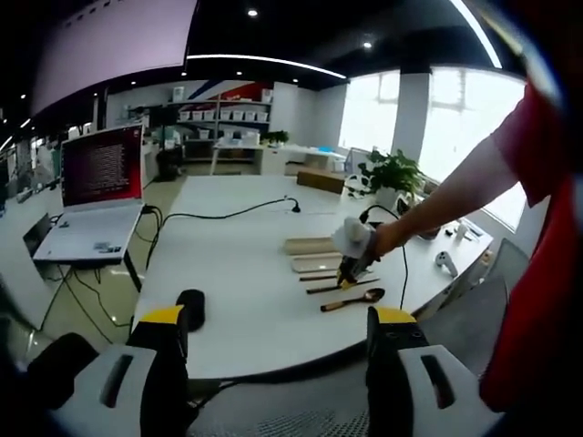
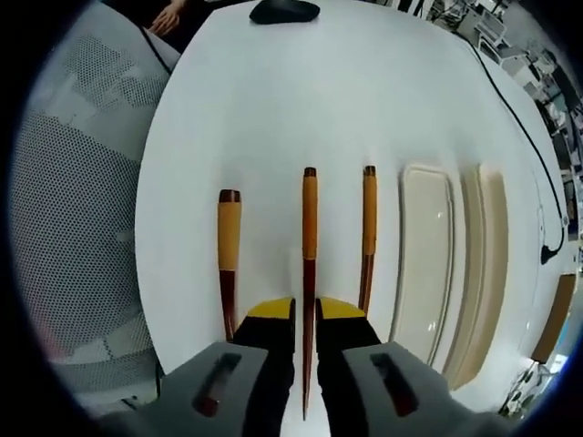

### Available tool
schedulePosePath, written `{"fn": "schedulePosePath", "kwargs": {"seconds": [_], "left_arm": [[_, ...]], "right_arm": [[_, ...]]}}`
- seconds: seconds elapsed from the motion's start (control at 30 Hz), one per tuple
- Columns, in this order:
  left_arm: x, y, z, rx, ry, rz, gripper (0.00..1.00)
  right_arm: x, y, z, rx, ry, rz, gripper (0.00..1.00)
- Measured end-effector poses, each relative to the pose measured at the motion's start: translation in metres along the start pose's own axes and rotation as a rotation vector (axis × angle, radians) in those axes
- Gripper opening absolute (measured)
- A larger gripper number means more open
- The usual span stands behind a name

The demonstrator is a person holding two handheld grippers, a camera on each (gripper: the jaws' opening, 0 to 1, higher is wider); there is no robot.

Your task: Arrange the utensils inside the cutlery case until each visible utensil rests in its matching compartment.

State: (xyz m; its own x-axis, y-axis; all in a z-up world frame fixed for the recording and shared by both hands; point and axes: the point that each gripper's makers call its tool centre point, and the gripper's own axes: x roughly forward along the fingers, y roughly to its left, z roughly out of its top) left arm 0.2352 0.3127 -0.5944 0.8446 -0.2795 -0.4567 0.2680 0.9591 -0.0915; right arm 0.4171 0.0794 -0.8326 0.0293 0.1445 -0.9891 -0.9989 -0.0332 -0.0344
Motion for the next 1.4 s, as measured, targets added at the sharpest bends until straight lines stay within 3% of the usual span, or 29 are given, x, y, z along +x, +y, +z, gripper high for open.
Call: {"fn": "schedulePosePath", "kwargs": {"seconds": [0.67,1.4], "left_arm": [[-0.008,0.0,0.007,0.019,-0.021,0.015,0.82],[-0.005,-0.017,0.016,0.061,-0.047,-0.048,0.82]], "right_arm": [[-0.007,-0.003,-0.009,0.067,-0.022,0.011,0.0],[-0.051,0.002,-0.01,0.132,-0.05,-0.015,0.0]]}}
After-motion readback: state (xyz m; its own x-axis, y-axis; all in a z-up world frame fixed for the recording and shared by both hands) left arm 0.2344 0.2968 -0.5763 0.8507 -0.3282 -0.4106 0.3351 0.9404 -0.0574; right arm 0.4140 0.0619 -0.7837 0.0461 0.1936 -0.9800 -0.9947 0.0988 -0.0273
